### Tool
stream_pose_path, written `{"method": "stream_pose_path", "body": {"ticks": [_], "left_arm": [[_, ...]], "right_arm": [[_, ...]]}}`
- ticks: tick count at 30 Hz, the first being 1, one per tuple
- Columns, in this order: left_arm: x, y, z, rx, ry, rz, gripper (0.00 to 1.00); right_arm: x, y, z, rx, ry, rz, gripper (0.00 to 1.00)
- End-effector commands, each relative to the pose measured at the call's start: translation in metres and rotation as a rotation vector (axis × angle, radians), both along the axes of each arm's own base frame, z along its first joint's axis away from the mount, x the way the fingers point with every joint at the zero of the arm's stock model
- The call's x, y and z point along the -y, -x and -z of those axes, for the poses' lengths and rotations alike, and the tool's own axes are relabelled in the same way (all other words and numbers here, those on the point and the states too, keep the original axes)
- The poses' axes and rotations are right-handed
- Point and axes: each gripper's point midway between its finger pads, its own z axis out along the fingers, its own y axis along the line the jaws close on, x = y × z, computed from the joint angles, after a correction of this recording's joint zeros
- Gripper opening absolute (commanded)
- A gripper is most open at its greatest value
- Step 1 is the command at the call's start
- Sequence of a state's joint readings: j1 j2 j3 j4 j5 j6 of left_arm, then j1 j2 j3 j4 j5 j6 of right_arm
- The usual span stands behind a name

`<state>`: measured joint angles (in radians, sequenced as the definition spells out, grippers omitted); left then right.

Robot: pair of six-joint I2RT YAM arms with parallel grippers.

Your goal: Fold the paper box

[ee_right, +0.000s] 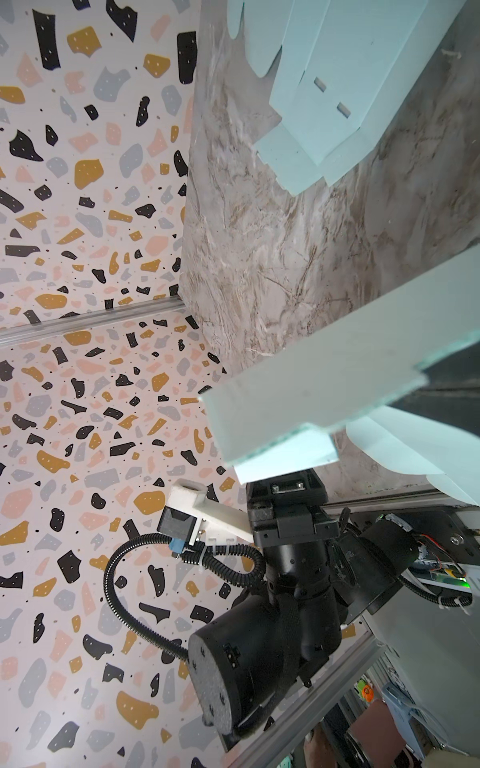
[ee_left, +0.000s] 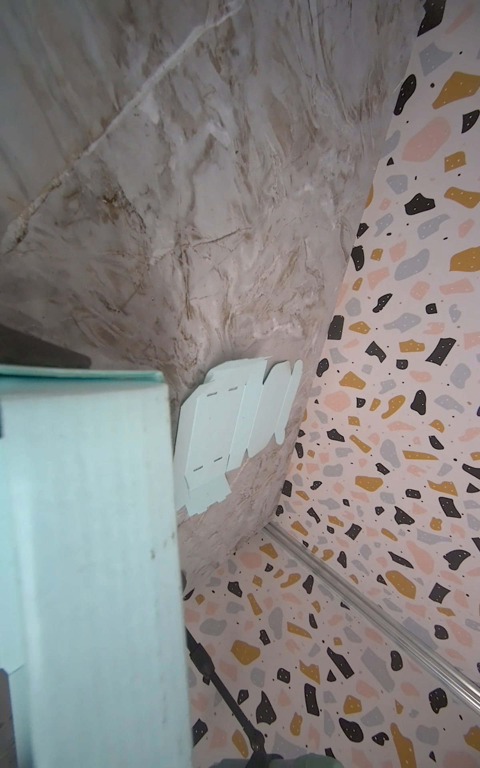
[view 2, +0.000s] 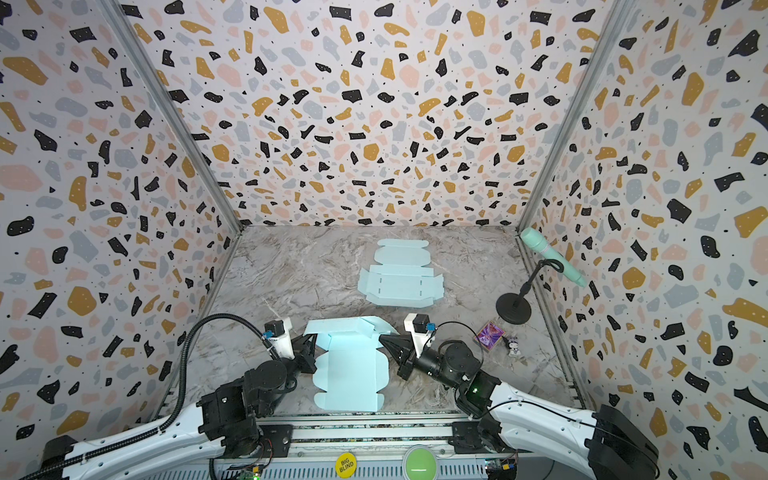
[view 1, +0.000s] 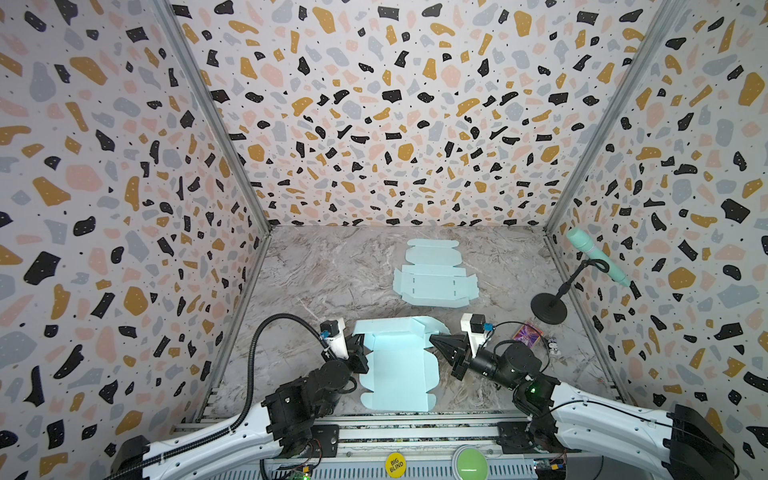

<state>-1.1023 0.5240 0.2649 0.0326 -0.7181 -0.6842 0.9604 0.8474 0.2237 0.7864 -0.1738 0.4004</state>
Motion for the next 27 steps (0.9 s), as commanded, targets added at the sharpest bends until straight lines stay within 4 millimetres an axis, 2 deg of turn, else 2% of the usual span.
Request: {"method": "stream_pose_path", "body": {"ticks": [1,8,13,18,21,27], "left_arm": [[0.002,-0.002,-0.020,0.042,0.063,-0.003,0.02],[-0.006,0.000,-0.020,0.048,0.082,-0.016,0.02],[-0.011,0.001,-0.022,0.051,0.083,-0.027,0.01],[-0.012,0.002,-0.024,0.056,0.093,-0.027,0.01],[-0.011,0.001,-0.023,0.053,0.090,-0.028,0.01],[-0.009,0.001,-0.022,0.050,0.086,-0.020,0.01]], "right_arm": [[-0.003,0.004,-0.032,0.053,-0.072,-0.029,0.04],[0.020,0.004,-0.035,0.061,-0.098,0.043,0.01],[0.029,0.003,-0.020,0.038,-0.074,0.081,0.00],[0.026,0.001,-0.002,0.009,-0.038,0.081,0.00],[0.020,-0.001,0.002,0.009,-0.011,0.070,0.00],[0.012,-0.002,-0.004,0.025,-0.018,0.049,0.00]]}}
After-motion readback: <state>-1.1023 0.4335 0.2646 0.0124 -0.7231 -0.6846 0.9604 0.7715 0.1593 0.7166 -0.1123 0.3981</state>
